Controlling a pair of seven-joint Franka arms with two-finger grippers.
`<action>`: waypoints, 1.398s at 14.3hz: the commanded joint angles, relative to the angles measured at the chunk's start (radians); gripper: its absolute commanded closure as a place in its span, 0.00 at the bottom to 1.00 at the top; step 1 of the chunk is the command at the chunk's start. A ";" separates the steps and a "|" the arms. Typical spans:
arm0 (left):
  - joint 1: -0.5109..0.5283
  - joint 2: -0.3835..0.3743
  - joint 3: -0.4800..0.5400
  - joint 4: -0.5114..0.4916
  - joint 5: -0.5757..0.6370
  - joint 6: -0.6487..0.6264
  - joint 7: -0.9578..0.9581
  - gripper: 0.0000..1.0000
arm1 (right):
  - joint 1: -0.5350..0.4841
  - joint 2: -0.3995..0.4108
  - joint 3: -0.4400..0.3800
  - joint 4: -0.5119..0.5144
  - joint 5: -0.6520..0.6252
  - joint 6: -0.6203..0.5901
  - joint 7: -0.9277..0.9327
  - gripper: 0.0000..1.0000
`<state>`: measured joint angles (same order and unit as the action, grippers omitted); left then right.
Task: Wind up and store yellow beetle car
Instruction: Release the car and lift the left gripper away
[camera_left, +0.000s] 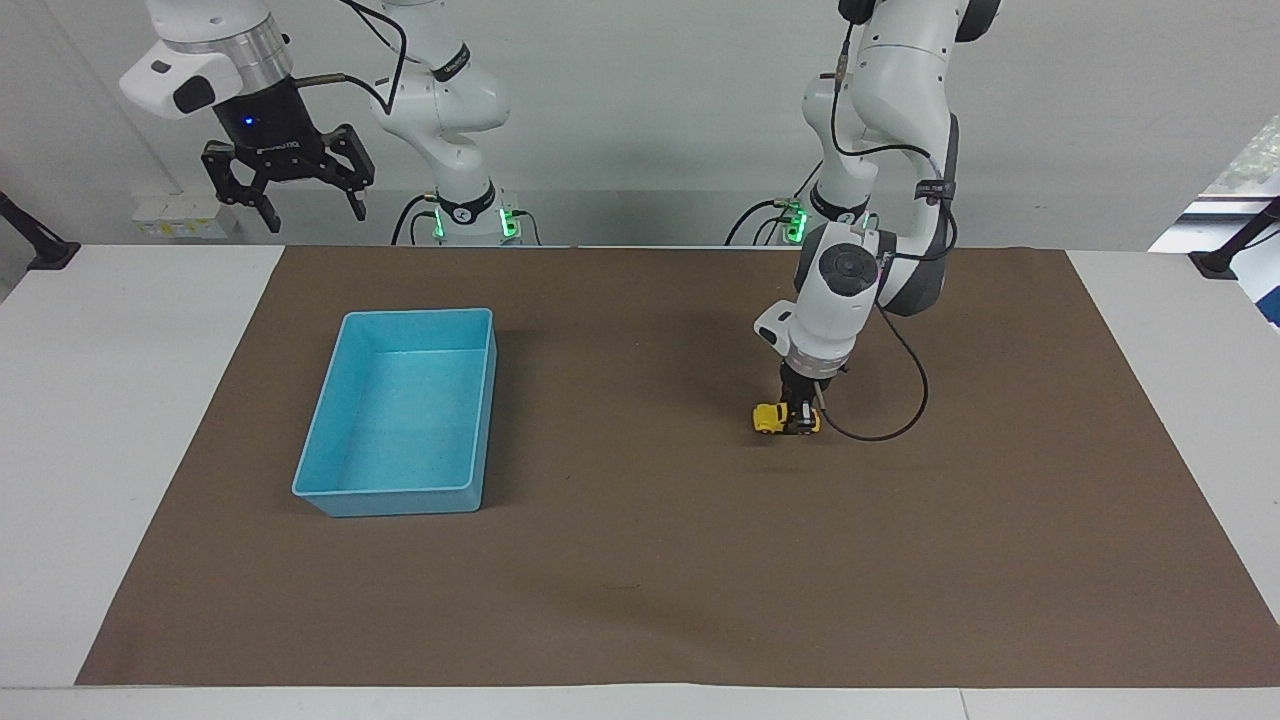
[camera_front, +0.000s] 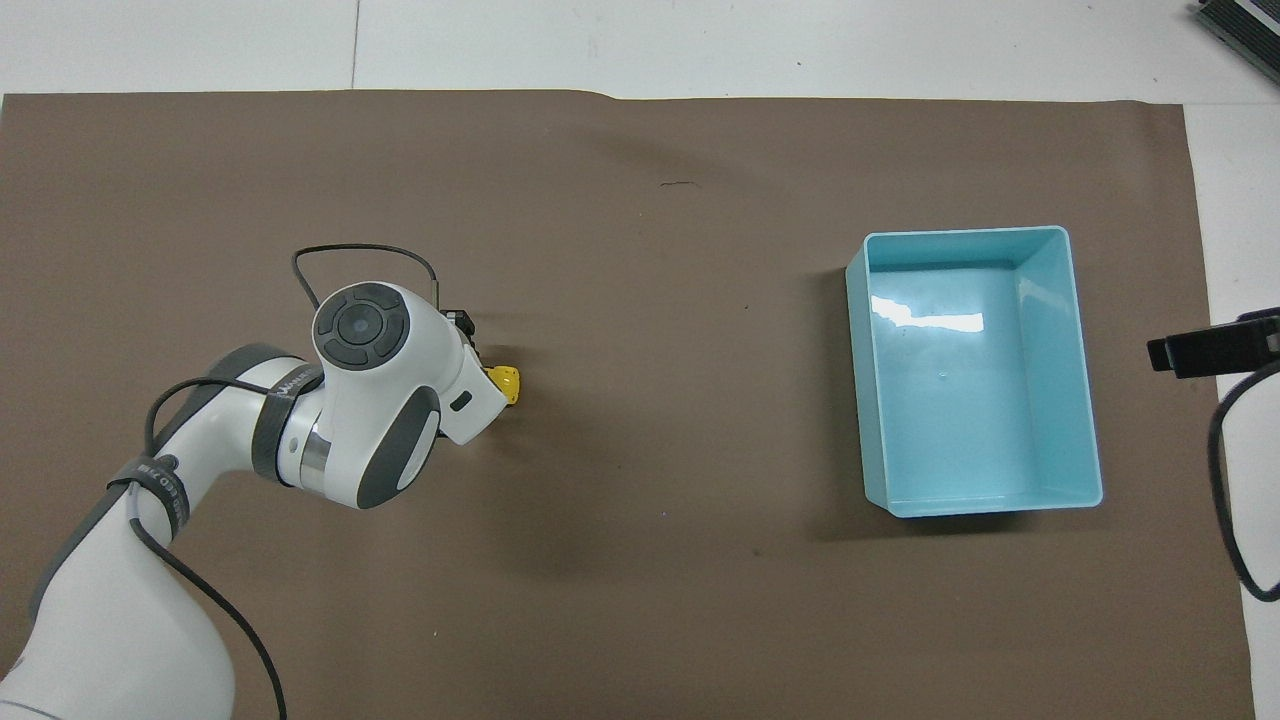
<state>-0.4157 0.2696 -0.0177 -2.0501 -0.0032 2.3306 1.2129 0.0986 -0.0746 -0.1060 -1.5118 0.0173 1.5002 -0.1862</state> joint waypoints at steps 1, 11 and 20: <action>-0.005 -0.096 0.008 0.008 0.022 -0.095 -0.074 0.03 | 0.003 -0.008 -0.001 -0.010 0.012 -0.002 0.005 0.00; 0.021 -0.115 0.051 0.160 0.046 -0.269 -0.635 0.00 | 0.006 -0.063 0.000 -0.090 0.047 -0.002 0.007 0.00; 0.051 -0.165 0.176 0.240 0.037 -0.384 -1.164 0.00 | 0.029 -0.083 0.012 -0.123 0.044 -0.003 -0.299 0.00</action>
<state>-0.3802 0.1151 0.1625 -1.8516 0.0218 2.0250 0.0834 0.1124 -0.1337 -0.1008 -1.6026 0.0472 1.4932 -0.3961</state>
